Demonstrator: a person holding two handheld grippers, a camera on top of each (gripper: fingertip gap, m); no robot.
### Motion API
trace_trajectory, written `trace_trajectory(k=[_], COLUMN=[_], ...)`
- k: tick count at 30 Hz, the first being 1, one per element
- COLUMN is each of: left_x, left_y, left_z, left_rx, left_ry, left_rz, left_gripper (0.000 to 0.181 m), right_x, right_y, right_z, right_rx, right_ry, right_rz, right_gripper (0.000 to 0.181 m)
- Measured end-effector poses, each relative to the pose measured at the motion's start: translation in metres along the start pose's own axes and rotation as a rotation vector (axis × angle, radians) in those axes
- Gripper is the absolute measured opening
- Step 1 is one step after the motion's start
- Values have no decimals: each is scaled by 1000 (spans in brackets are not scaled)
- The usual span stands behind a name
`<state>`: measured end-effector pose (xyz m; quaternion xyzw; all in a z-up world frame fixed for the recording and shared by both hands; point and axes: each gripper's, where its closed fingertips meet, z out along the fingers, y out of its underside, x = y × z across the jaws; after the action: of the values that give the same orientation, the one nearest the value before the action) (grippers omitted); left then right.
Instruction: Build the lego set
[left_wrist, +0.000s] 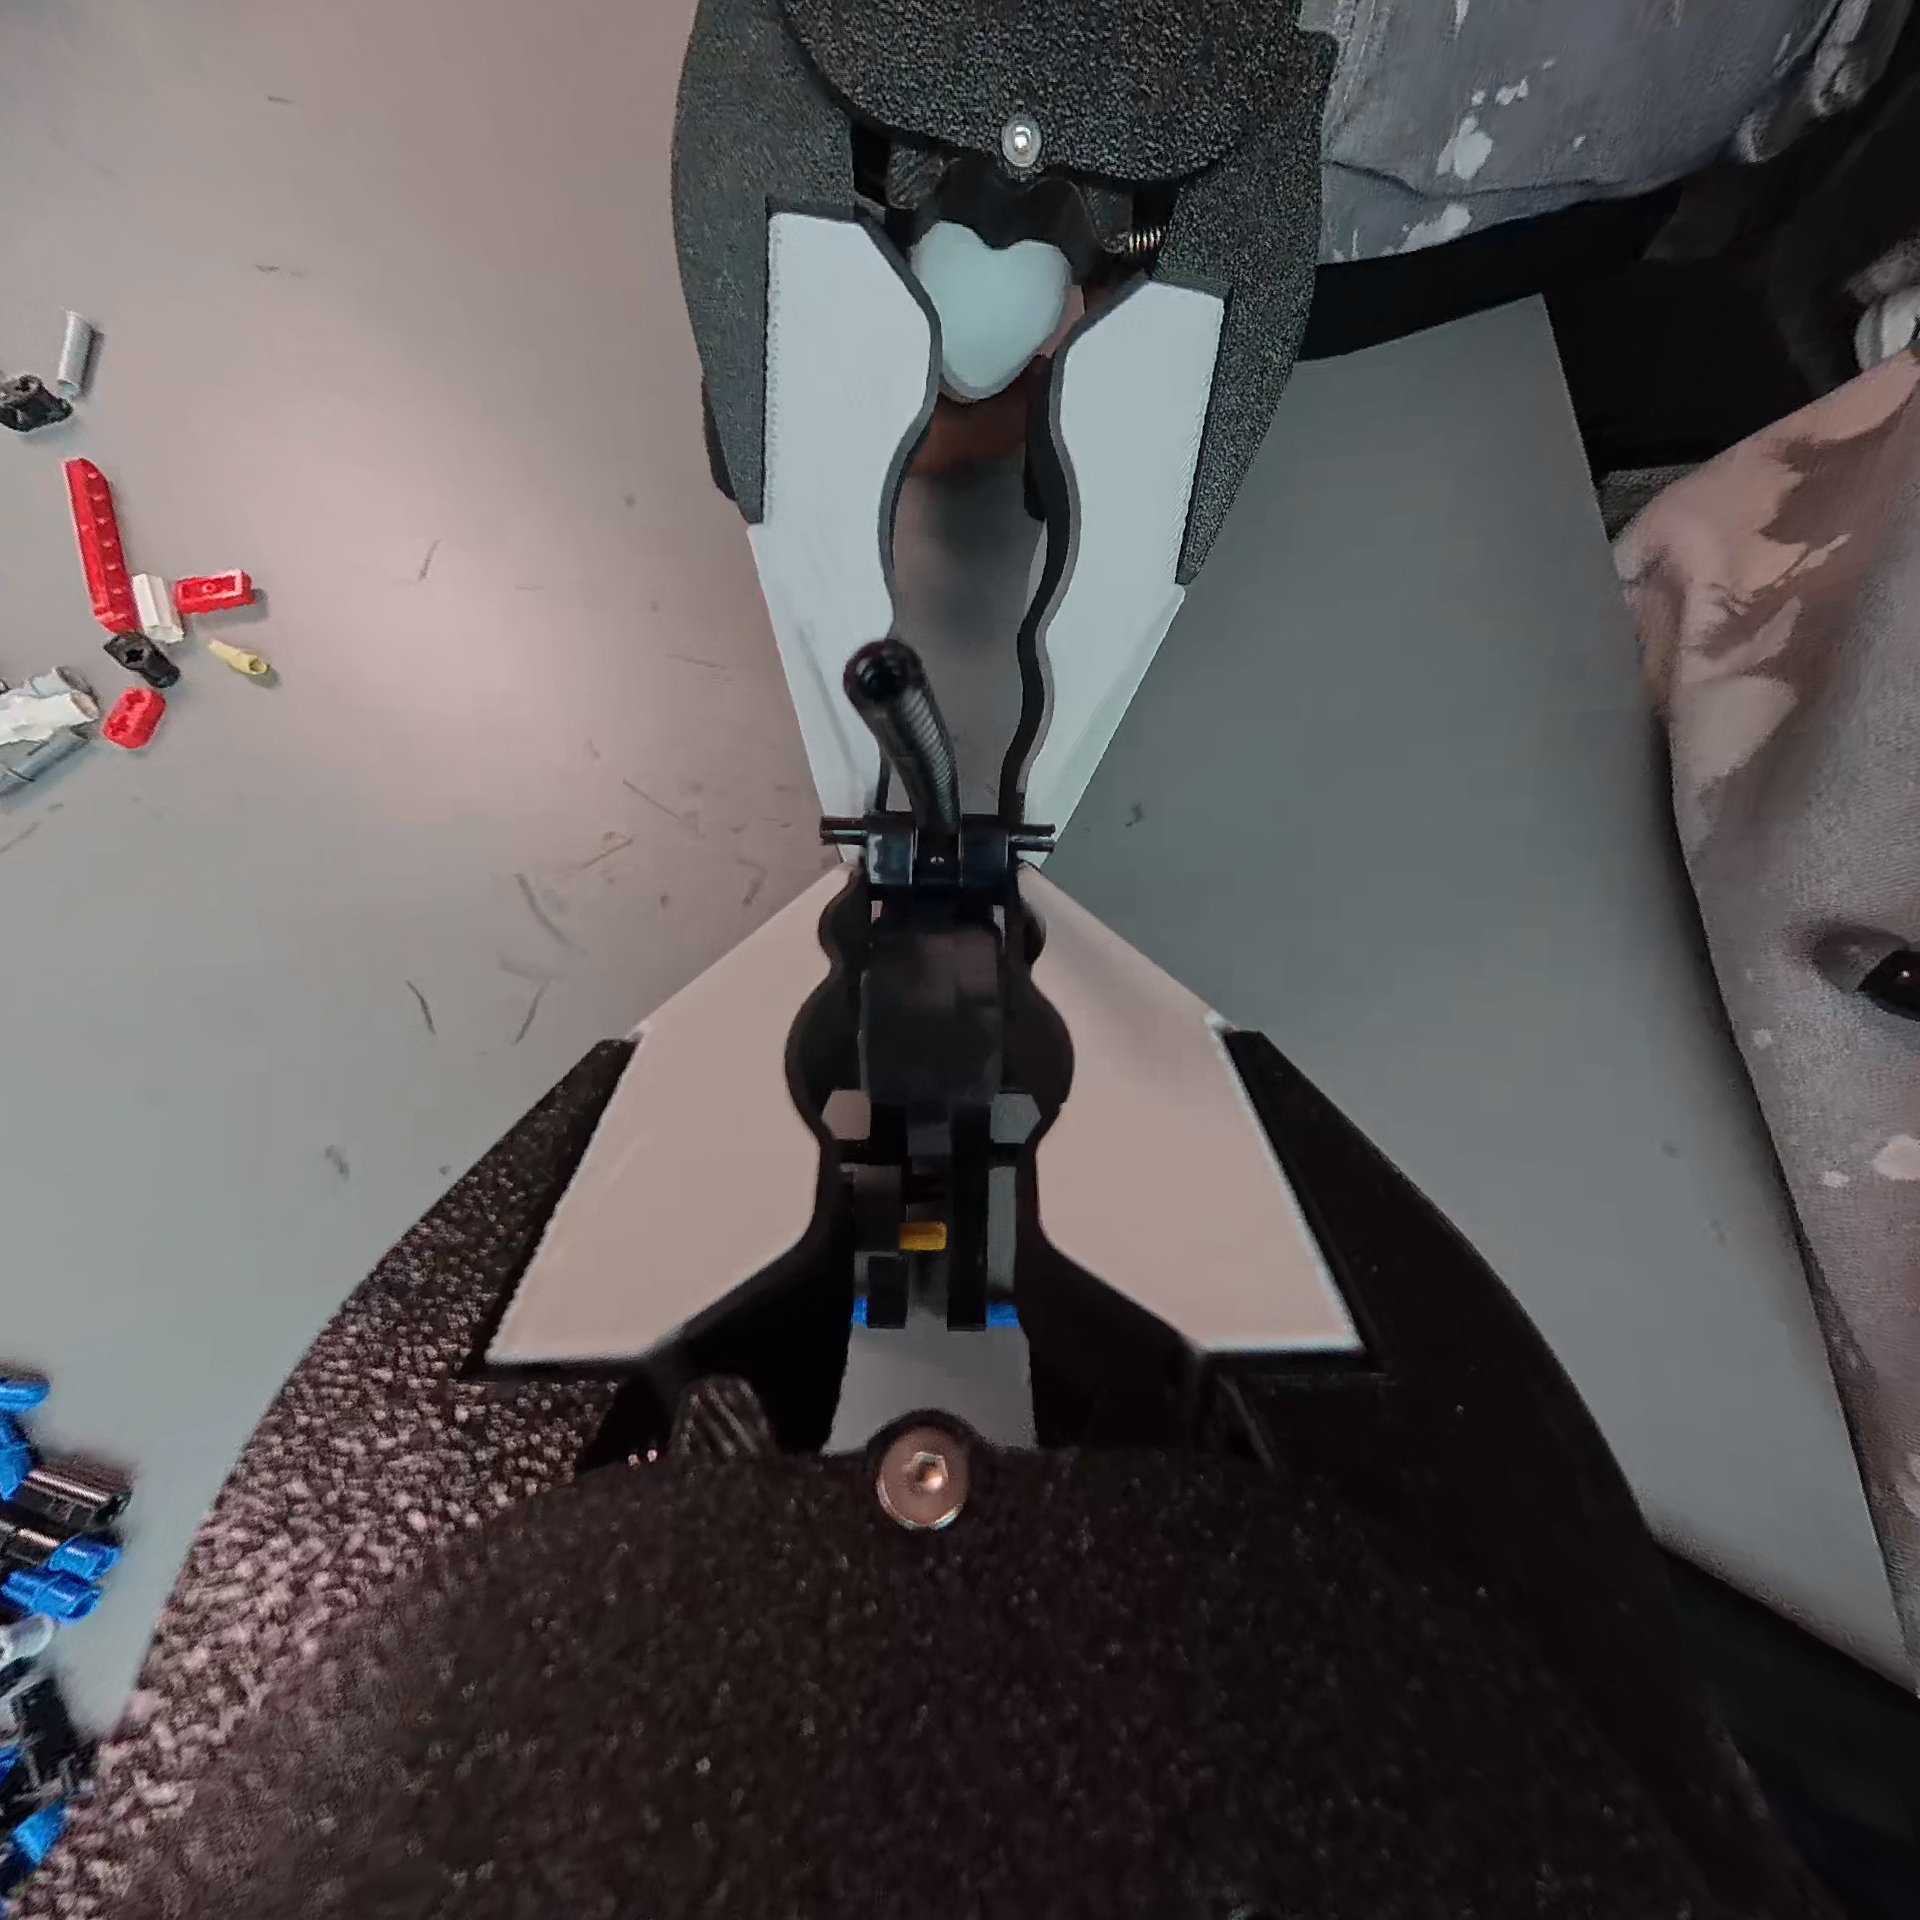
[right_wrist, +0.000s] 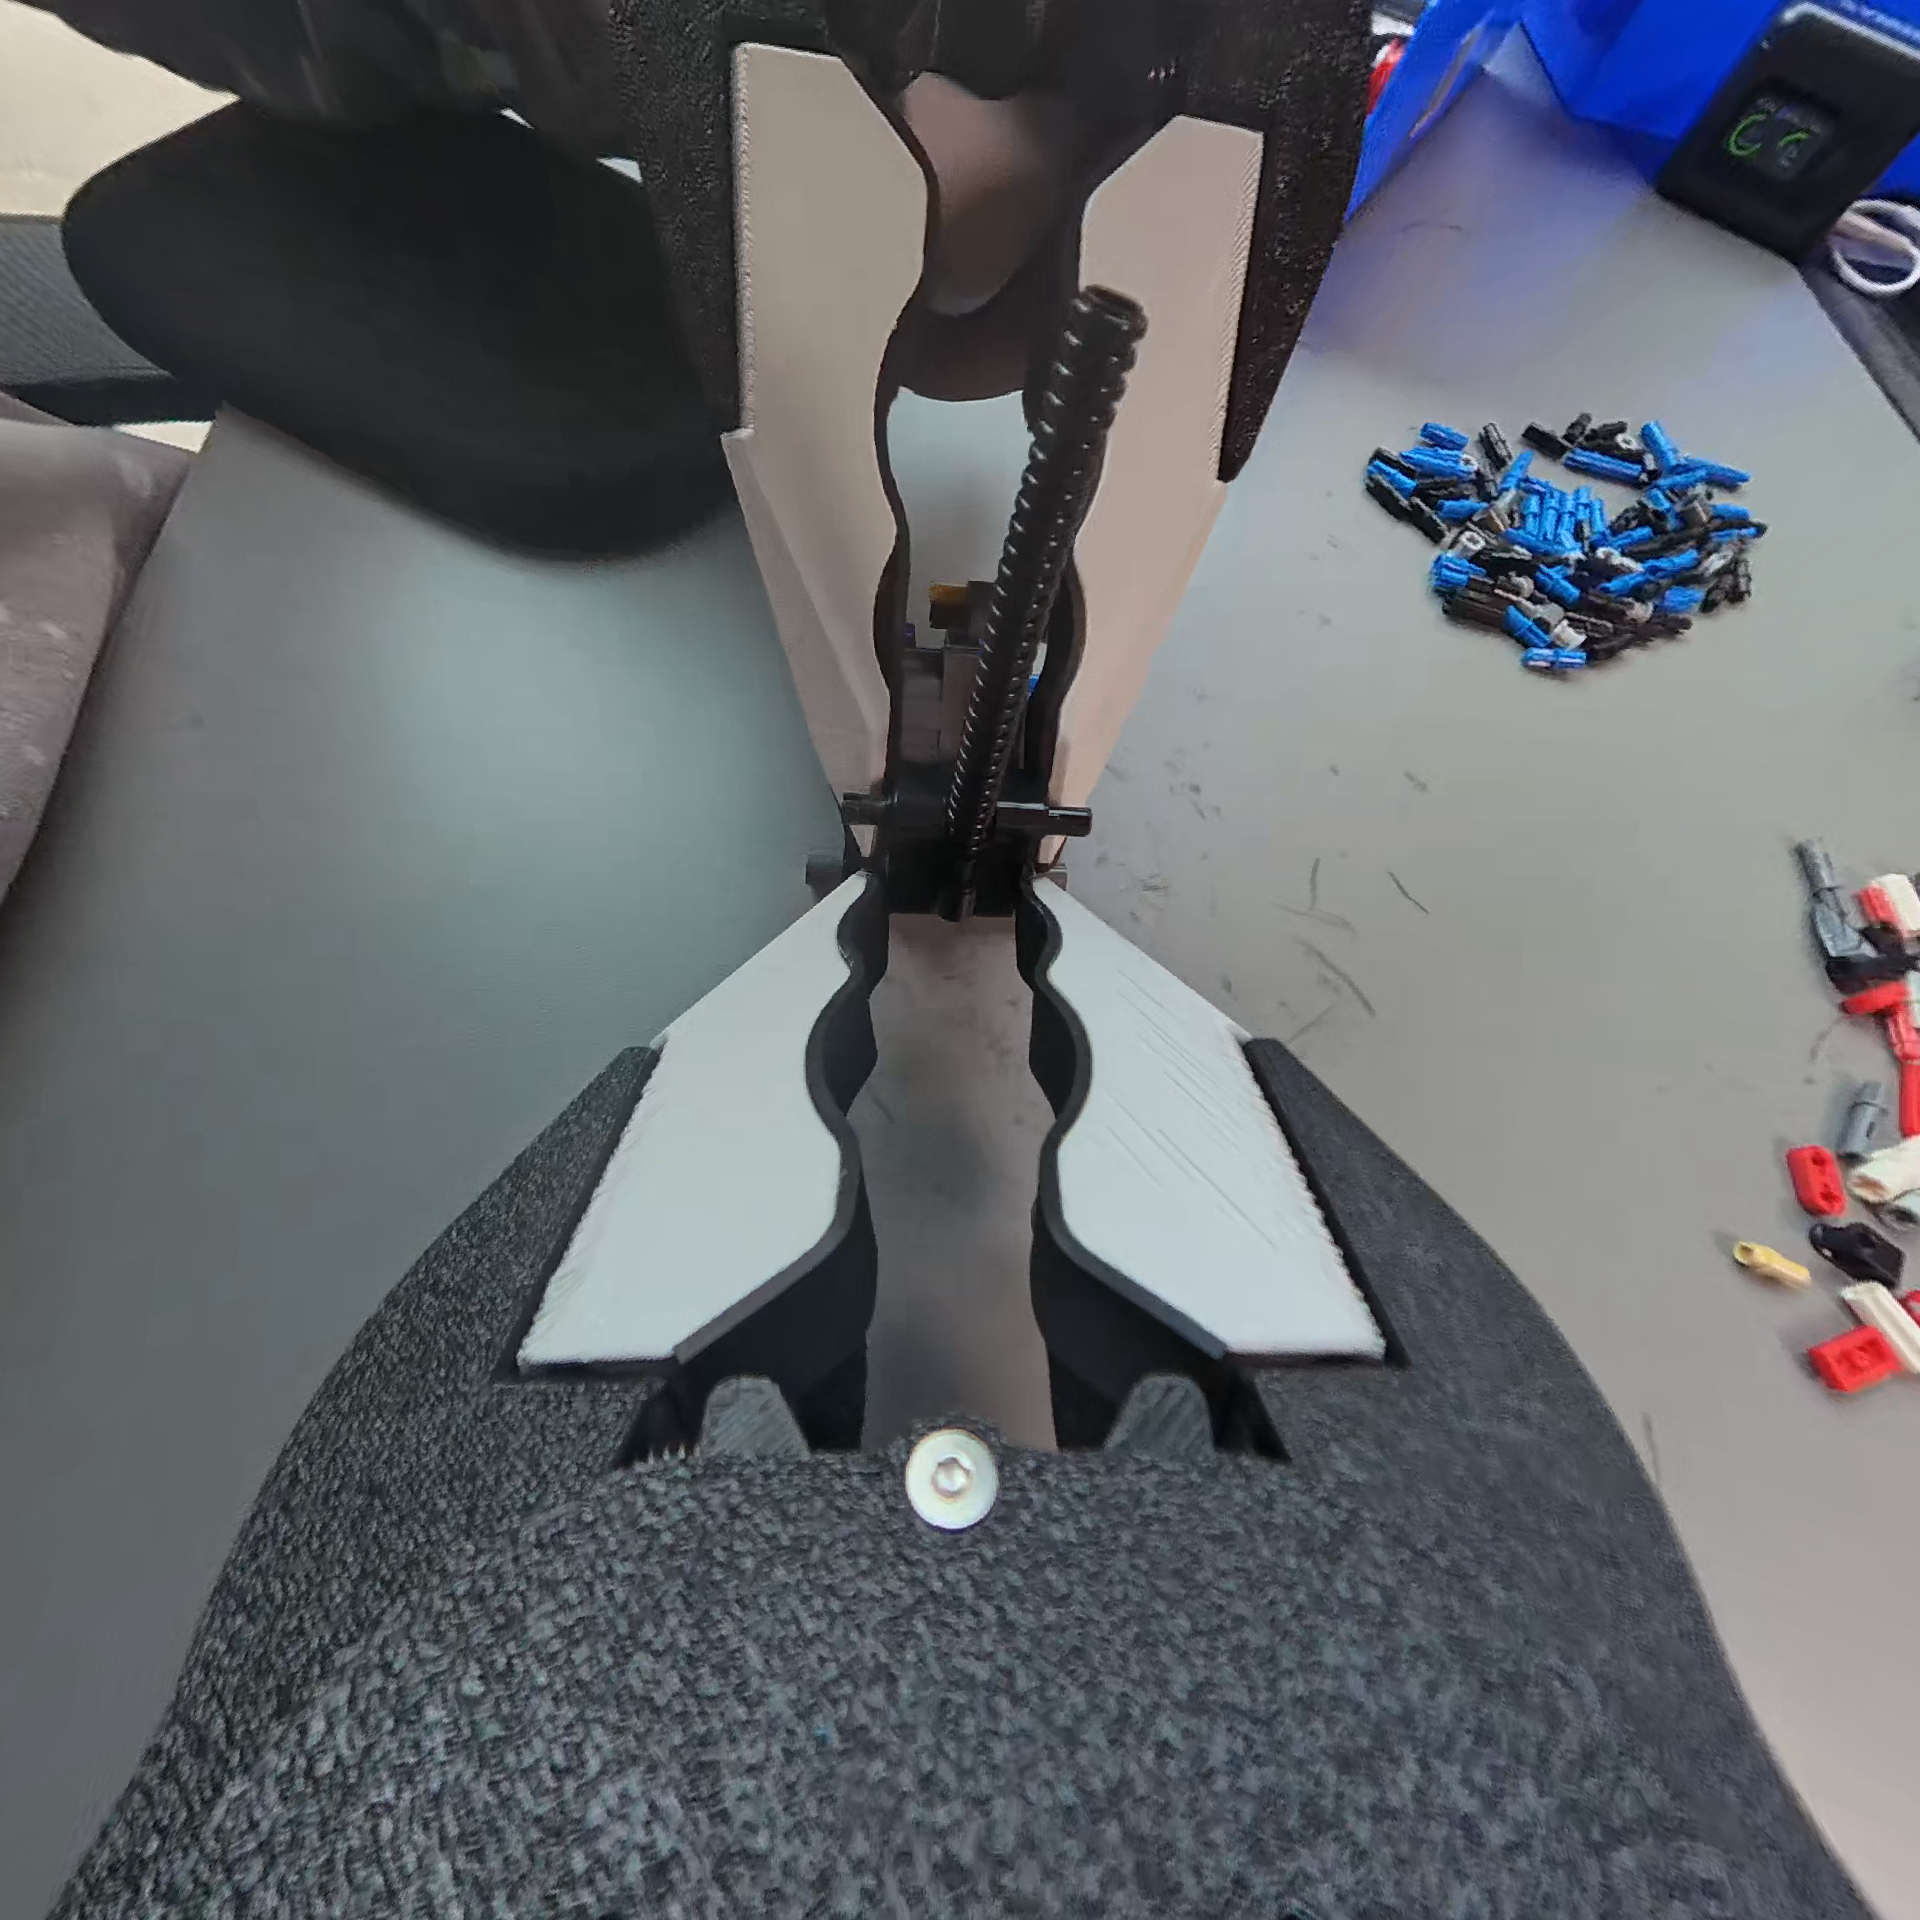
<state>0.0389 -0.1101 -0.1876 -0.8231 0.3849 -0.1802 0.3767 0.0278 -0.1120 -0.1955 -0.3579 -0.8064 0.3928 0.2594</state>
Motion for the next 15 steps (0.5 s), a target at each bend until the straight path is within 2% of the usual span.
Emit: trace_trajectory(k=[1, 2, 3, 5, 6, 10, 15], left_x=[-5, -10, -14, -18, -18, -19, -19], left_y=[-1, -2, -2, 0, 1, 7, 7], left_z=[0, -2, -5, -9, -8, 5, 10], left_rx=[2, 8, 17, 29, 39, 23, 25], left_ry=[-6, -28, -41, -38, -36, -41, -29], left_rz=[-19, -23, -22, -43, -46, -22, -21], left_gripper=[30, 47, 56, 63, 59, 27, 26], right_x=[4, 8, 11, 17, 18, 22, 26], right_y=[1, 4, 8, 13, 14, 19, 20], right_z=[-1, -3, -6, -11, -13, -15, -27], right_rx=[-2, -11, -20, -23, -22, -34, 5], right_ry=[3, 13, 22, 37, 42, 37, 29], right_rz=[23, 23, 21, 39, 45, 56, 84], right_gripper=[24, 24, 24, 24, 24, 25, 39])
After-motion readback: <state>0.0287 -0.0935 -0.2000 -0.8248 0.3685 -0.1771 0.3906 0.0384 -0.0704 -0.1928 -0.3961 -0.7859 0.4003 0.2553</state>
